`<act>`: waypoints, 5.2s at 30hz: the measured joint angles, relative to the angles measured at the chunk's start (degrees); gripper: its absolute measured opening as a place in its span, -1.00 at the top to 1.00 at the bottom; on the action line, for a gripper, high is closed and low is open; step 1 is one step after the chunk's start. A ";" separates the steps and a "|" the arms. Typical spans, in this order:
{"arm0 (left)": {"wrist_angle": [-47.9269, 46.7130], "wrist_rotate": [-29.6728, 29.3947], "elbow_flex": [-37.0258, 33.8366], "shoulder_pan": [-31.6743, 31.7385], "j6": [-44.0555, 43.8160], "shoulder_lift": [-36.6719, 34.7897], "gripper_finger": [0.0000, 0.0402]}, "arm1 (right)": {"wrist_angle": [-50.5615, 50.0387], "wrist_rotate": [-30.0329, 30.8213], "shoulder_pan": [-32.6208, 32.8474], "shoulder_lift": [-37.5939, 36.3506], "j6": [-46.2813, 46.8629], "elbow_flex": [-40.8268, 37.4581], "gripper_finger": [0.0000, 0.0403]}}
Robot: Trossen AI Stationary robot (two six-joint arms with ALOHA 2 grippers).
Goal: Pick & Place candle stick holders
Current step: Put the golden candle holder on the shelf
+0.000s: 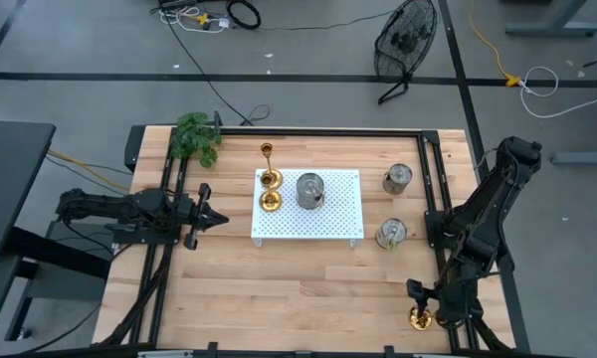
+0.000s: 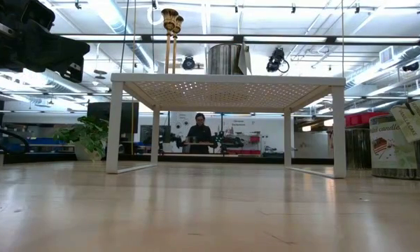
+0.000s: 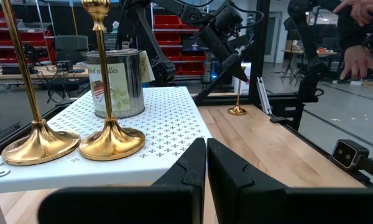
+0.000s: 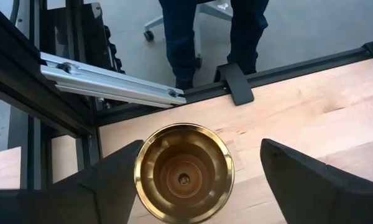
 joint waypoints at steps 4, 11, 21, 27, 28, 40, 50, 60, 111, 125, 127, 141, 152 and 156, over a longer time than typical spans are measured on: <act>0.00 0.00 0.01 0.00 0.00 0.00 0.91 | 0.02 0.06 0.00 0.00 -0.02 0.00 -0.46; 0.00 0.00 0.00 0.00 0.00 0.00 0.91 | 0.02 0.06 0.00 0.00 -0.02 0.00 -0.23; 0.00 0.00 0.02 0.00 0.00 0.00 0.91 | 0.02 0.06 0.00 0.00 -0.75 0.00 0.08; 0.00 0.00 0.00 0.00 0.00 0.00 0.91 | 0.02 0.04 0.00 0.00 -1.68 0.00 0.25; 0.00 0.00 0.02 0.00 0.00 0.00 0.91 | 0.02 0.04 0.00 0.00 -1.64 0.00 0.28; 0.00 0.00 0.02 0.00 0.00 0.00 0.91 | 0.02 0.04 0.00 0.00 -1.57 0.00 0.45; 0.00 0.00 0.01 0.00 0.00 0.00 0.91 | 0.04 0.06 -0.04 -0.02 -1.53 0.00 0.47; 0.00 0.00 0.02 0.00 0.00 0.00 0.91 | 3.32 0.22 -2.60 -0.45 2.62 0.00 0.47; -0.02 0.00 0.02 0.00 0.00 0.00 0.91 | -9.77 6.14 -37.60 10.41 7.76 32.86 0.49; -0.02 0.01 0.01 0.00 0.00 0.00 0.91 | -10.14 5.75 -47.43 20.45 13.57 44.03 0.49; -0.02 0.02 0.02 0.00 0.00 0.00 0.91 | -10.21 4.91 -48.43 21.49 13.60 45.05 0.49; -0.02 0.01 0.01 0.00 0.00 0.00 0.91 | -10.03 4.73 -54.55 27.47 13.46 50.00 0.49; -0.02 0.01 0.02 0.00 0.00 0.00 0.91 | -6.36 4.72 -57.23 30.55 13.65 50.01 0.49; -0.02 0.00 0.02 0.00 0.00 0.00 0.91 | -4.72 4.71 -57.22 30.95 13.58 50.01 0.49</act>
